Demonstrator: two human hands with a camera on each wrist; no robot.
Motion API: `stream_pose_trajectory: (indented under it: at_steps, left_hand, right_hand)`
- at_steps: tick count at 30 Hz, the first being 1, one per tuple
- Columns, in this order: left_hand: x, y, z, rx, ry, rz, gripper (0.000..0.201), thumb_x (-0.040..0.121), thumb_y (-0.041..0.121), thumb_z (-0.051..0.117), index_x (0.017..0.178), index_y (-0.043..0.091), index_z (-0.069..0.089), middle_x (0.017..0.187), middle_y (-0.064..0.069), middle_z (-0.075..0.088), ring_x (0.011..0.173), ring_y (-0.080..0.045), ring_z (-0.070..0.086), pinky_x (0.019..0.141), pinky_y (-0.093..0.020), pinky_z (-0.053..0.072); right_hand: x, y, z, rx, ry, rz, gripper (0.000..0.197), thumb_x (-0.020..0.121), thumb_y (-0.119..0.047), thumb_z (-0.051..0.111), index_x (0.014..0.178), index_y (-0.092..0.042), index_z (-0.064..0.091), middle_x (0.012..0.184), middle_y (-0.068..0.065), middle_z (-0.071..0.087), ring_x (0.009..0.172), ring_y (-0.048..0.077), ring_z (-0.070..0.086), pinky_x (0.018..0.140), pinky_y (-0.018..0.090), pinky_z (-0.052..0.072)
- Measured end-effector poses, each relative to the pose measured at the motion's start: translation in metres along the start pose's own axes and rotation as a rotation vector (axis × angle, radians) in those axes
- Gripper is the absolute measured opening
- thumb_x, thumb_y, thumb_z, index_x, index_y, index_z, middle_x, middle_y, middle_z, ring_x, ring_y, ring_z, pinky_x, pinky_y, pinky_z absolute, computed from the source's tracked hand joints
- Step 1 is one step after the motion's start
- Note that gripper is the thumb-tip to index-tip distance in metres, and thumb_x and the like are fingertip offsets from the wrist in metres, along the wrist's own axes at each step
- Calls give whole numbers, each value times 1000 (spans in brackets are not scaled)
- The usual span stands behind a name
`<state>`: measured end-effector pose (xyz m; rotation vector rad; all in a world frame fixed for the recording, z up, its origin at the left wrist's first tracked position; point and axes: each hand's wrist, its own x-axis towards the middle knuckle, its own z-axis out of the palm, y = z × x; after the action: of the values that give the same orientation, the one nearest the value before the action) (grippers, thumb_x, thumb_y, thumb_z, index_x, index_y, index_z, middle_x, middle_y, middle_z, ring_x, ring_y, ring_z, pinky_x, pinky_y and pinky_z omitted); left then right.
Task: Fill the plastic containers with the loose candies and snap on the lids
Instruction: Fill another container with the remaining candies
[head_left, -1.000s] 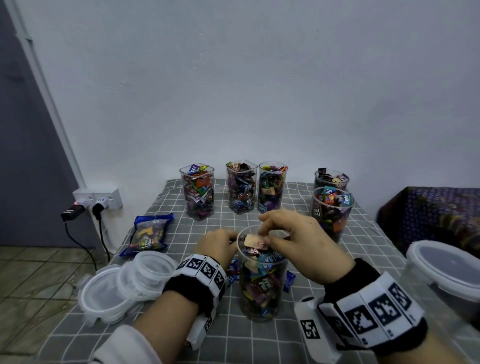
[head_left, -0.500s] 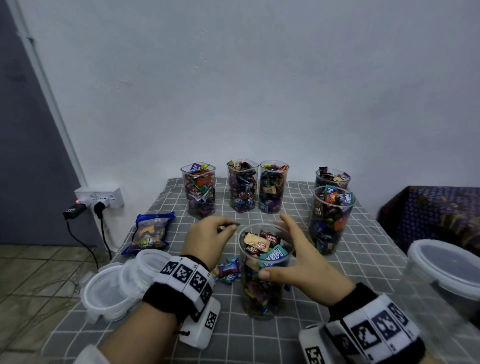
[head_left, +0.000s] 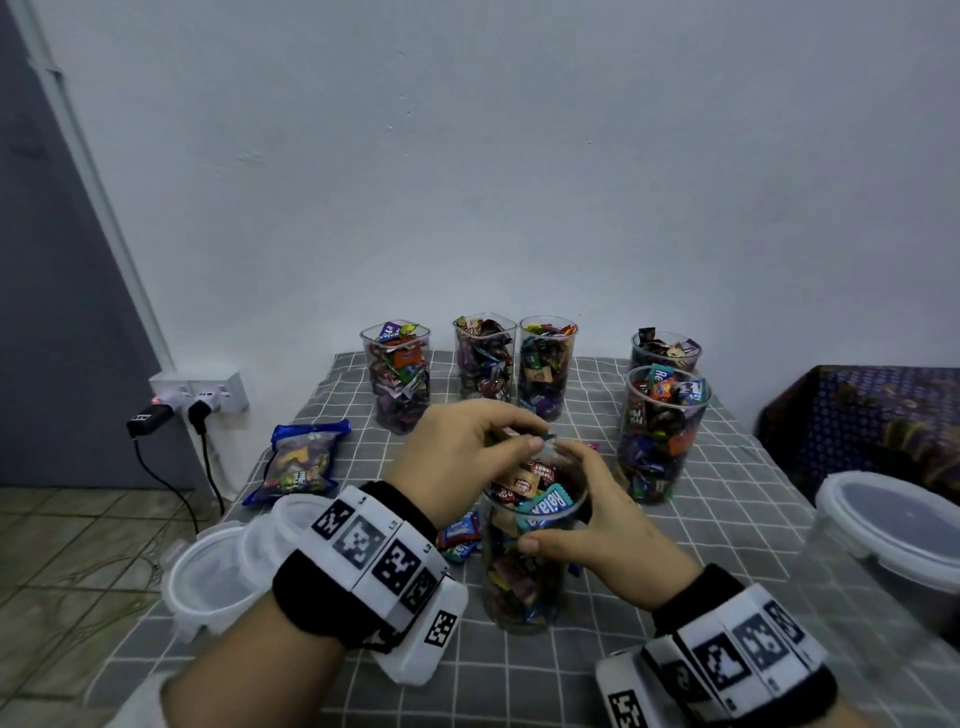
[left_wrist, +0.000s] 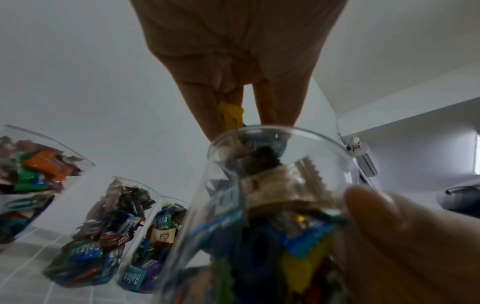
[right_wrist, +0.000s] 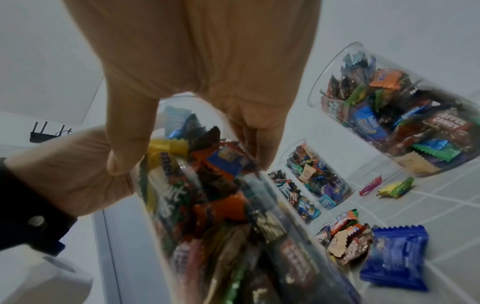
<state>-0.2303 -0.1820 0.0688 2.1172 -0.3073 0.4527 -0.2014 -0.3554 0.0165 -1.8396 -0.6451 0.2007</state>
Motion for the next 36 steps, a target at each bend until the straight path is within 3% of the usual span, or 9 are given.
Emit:
stream_pose_trajectory:
  at_steps: [6, 10, 12, 17, 19, 23, 30, 34, 36]
  left_hand:
    - [-1, 5, 5, -43, -62, -12, 22, 81, 29, 72, 100, 38, 71, 97, 7, 72, 92, -4, 66, 85, -36, 55]
    - [3, 10, -2, 44, -34, 8, 21, 82, 40, 65, 102, 45, 67, 97, 9, 71, 94, -1, 63, 88, -35, 52]
    - [6, 13, -4, 103, -14, -16, 21, 83, 37, 66, 104, 37, 70, 94, 8, 71, 87, -2, 64, 85, -33, 52]
    - [7, 23, 6, 222, -221, -61, 23, 84, 24, 68, 107, 25, 71, 94, 5, 72, 86, -7, 66, 84, -31, 52]
    - [6, 23, 10, 191, -253, -55, 21, 85, 21, 67, 105, 25, 71, 88, 6, 71, 84, -5, 65, 82, -26, 52]
    - [4, 21, 10, 108, -124, -23, 19, 86, 24, 65, 103, 29, 71, 81, 20, 64, 78, 4, 62, 74, -16, 51]
    - [7, -5, -5, -57, 161, -67, 26, 89, 18, 61, 104, 39, 64, 90, 14, 66, 76, -2, 58, 64, -18, 45]
    - [5, -23, -9, 1, 188, -158, 27, 90, 18, 59, 107, 39, 62, 94, 15, 63, 79, -4, 58, 73, -29, 51]
    - [5, -36, -10, 62, 144, -234, 28, 91, 20, 58, 115, 33, 62, 104, 10, 64, 87, -6, 59, 80, -33, 52]
  right_hand:
    - [0, 2, 1, 87, -20, -36, 82, 62, -11, 85, 126, -27, 37, 125, -3, 54, 112, 2, 56, 90, 15, 46]
    - [0, 2, 1, 53, -5, -45, 98, 51, -36, 86, 133, -21, 34, 128, -4, 51, 116, 1, 52, 96, 18, 43]
    - [0, 2, 1, 37, -6, -33, 101, 49, -41, 86, 133, -23, 33, 130, -4, 50, 119, 4, 51, 101, 23, 42]
    - [-3, 0, 0, 85, -13, -57, 77, 64, -8, 84, 120, -34, 38, 126, -9, 51, 113, -6, 52, 90, 12, 44]
    - [-4, -1, 0, 87, -10, -68, 80, 61, -17, 86, 121, -37, 38, 127, -10, 51, 116, -3, 51, 95, 17, 44]
    - [-4, 1, 2, 60, 4, -42, 95, 52, -39, 83, 133, -29, 34, 131, -7, 50, 120, 1, 50, 101, 21, 43]
    - [-3, -6, -9, -140, -85, 79, 110, 67, -22, 83, 147, -30, 8, 140, -11, 33, 130, 6, 36, 109, 23, 33]
    - [-1, -7, -22, -233, -199, 134, 100, 71, -16, 80, 138, -39, 10, 123, -26, 37, 113, -10, 42, 84, -3, 34]
    - [2, -5, -29, -291, -238, 148, 88, 69, -19, 81, 129, -44, 22, 123, -24, 44, 109, -16, 43, 76, 0, 36]
